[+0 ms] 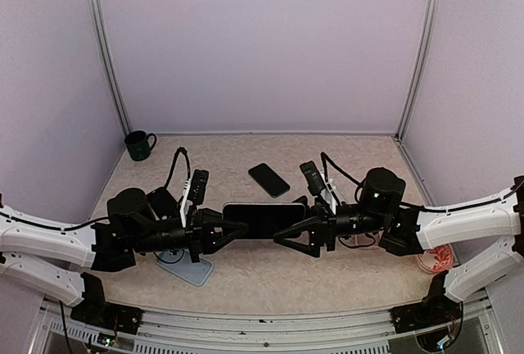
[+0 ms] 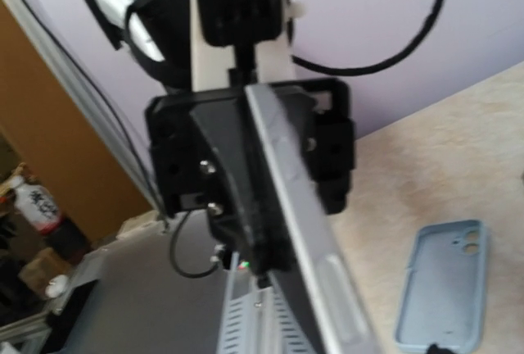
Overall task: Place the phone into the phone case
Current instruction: Pass from the left arm to the right
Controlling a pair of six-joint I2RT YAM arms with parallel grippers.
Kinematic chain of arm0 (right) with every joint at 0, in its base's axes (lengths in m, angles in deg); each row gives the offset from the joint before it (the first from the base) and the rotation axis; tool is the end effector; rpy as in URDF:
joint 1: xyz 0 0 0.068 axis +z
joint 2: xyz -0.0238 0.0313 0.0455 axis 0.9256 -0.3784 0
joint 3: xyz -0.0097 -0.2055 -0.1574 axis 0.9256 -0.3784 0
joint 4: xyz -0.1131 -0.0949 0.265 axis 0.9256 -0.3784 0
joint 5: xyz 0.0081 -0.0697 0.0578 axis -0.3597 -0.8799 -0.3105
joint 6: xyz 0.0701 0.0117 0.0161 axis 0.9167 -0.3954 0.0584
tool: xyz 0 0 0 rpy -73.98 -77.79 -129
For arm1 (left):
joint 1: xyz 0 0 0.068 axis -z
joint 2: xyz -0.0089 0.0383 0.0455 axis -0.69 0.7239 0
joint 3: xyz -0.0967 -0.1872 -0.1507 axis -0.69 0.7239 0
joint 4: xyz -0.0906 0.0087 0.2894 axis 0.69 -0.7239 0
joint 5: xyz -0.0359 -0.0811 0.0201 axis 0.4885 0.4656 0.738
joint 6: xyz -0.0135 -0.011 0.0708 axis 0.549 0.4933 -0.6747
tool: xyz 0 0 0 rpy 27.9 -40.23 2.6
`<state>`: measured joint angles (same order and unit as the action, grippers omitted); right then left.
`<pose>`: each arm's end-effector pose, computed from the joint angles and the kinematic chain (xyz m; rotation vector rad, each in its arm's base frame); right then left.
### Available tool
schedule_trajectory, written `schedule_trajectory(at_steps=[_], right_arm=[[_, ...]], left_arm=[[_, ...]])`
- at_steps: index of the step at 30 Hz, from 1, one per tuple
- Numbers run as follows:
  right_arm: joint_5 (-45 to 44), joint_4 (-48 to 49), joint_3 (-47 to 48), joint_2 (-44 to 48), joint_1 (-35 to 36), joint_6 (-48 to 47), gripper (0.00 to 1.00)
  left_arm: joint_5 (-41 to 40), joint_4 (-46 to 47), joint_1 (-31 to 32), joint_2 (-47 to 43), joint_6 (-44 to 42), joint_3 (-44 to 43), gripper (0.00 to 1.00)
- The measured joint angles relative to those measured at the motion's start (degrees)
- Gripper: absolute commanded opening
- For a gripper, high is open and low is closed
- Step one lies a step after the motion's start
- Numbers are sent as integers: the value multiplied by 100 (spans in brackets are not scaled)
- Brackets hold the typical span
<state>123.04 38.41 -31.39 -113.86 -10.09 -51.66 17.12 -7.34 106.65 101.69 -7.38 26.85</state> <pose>0.1489 0.3028 0.2139 -0.9595 1.5654 1.6608 0.1252 -0.2825 0.2092 0.8161 1.5135 -1.3661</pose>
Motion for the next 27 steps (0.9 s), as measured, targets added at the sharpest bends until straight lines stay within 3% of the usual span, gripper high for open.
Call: schedule_trajectory(at_steps=[9,12,15,21,27], right_arm=[[291,474,2,-125,2,258,77],[337,564,2,-212,2,328,71],[337,601,2,-269,2,356,59],[284,654,2,-275,-13,323,15],[203,680,2,-282,-24,214,0]], left_arm=[[-90,162,0,57,7,4,0],[-105,186,0,109,26,33,0],[-105,208,2,125,48,44,0],[-24,326,24,114,131,59,0],[35,407,50,74,247,79,0]])
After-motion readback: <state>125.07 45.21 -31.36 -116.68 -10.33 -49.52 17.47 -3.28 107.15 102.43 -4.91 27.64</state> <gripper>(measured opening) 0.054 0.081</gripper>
